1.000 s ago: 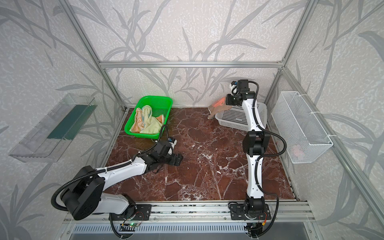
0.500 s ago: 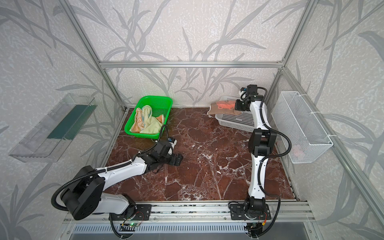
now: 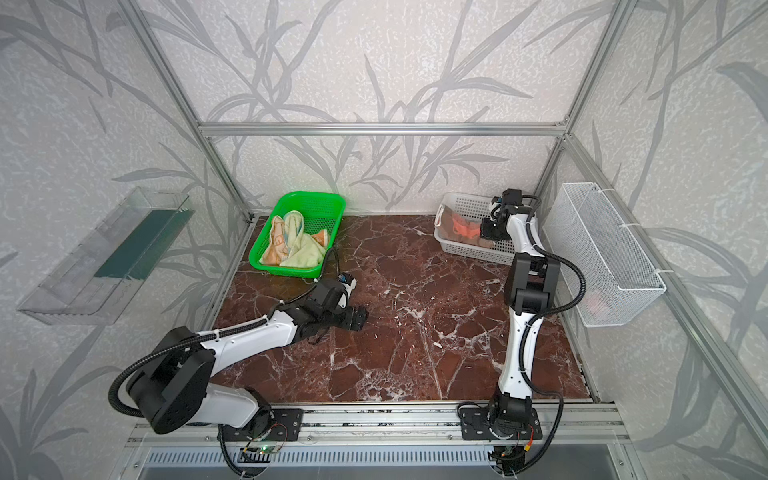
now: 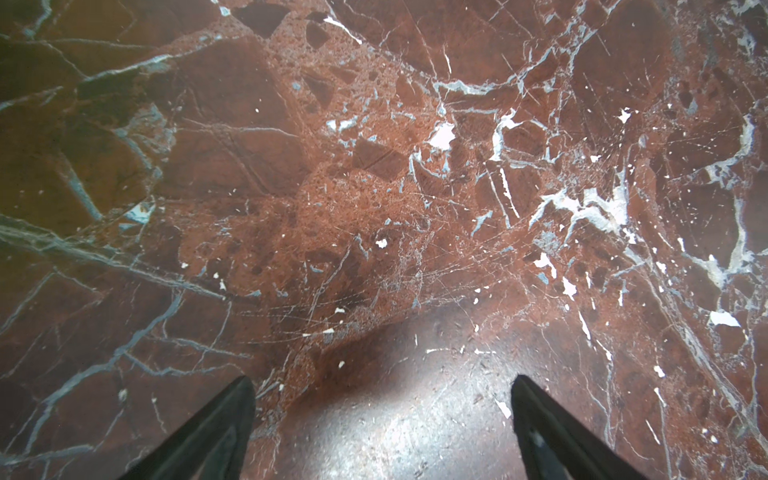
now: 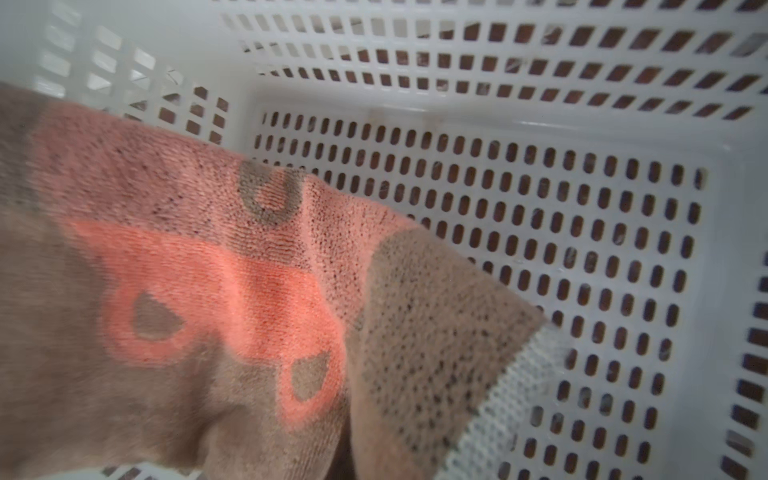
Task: Fold and stack the towels
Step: 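Carry the brown towel with the right gripper into the white basket, then lower the brown towel into the white basket and open the right gripper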
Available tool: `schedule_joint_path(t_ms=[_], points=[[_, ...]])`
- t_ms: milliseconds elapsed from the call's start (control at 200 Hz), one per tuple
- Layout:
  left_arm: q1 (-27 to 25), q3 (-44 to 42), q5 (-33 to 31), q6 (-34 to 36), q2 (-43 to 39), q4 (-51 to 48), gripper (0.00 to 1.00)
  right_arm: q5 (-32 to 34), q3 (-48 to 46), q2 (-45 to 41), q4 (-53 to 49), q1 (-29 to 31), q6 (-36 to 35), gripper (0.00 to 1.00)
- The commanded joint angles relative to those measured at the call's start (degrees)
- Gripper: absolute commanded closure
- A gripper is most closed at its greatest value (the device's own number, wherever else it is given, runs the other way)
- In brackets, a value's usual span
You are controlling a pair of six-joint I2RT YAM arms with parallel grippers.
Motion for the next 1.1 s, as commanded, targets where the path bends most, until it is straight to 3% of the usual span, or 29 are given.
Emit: schedule_joint_path(t_ms=[0, 700, 810, 940, 1095], points=[[-0.1, 2.0, 0.4, -0.8, 0.9, -1.1, 0.04, -0.2, -0.4, -3.3, 2.6, -1.0, 0.4, 1.0], [0.0, 2.7, 1.9, -1.1, 3.7, -0.4, 0.05, 1.4, -1.0, -1.5, 1.9, -2.6, -0.8, 0.98], [-0.1, 2.6, 2.2, -1.1, 3.3, 0.0, 0.05, 2.0, -0.8, -0.8, 1.7, -2.7, -0.8, 0.86], [-0.1, 2.0, 2.1, -0.8, 2.1, 0.7, 0.05, 5.0, -0.9, -0.8, 1.7, -2.6, -0.7, 0.55], [-0.1, 2.0, 2.1, -0.4, 1.4, 0.7, 0.05, 8.1, -1.5, -1.8, 1.6, -2.6, -0.8, 0.37]])
